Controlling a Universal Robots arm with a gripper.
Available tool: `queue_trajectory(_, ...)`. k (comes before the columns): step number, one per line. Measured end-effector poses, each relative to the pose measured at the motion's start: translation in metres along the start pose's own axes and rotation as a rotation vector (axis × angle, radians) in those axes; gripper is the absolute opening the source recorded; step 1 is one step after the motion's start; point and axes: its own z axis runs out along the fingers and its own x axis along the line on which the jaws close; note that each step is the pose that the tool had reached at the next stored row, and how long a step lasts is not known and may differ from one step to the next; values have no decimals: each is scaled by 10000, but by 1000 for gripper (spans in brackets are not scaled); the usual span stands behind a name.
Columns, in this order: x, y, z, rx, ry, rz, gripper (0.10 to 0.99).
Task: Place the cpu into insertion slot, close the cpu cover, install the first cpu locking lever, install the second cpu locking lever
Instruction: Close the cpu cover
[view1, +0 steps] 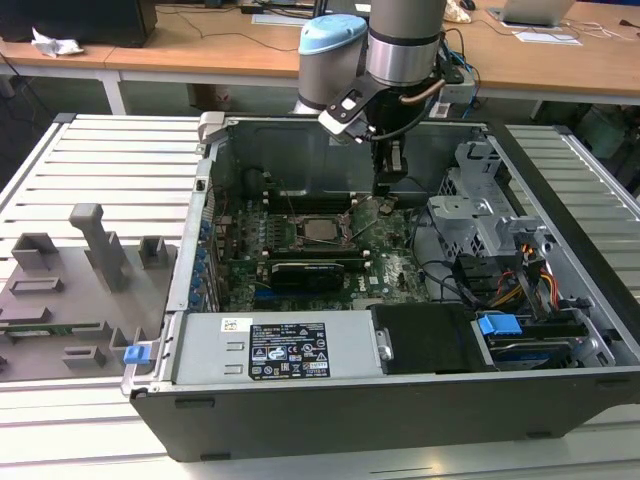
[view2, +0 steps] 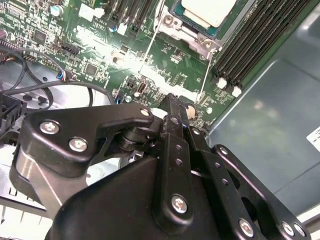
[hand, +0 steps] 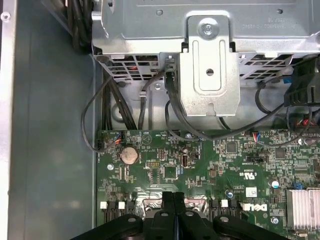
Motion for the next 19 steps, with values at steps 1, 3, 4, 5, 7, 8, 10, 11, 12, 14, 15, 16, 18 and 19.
queue_trajectory(1, 0, 4, 1, 0, 1, 0, 106)
queue_trajectory(3, 0, 11, 1, 1, -1, 0, 106)
queue_trajectory(4, 0, 11, 2, 0, -1, 2, 106)
queue_trajectory(5, 0, 11, 2, 1, -2, 2, 106)
queue_trajectory(7, 0, 12, 2, 0, -1, 0, 106)
queue_trajectory(8, 0, 13, 2, 0, 0, 1, 106)
queue_trajectory(10, 0, 13, 3, 0, -1, 1, 106)
queue_trajectory(11, 0, 14, 5, 0, 0, 1, 106)
queue_trajectory(12, 1, 14, 11, -1, 3, 0, 106)
queue_trajectory(14, 0, 14, 31, 0, 1, -1, 106)
queue_trajectory(15, 0, 15, 40, 1, -1, 0, 106)
queue_trajectory(16, 0, 18, 45, 2, 0, 0, 106)
queue_trajectory(18, 0, 30, 55, 2, 1, 0, 106)
queue_trajectory(19, 0, 36, 61, 2, 0, 1, 106)
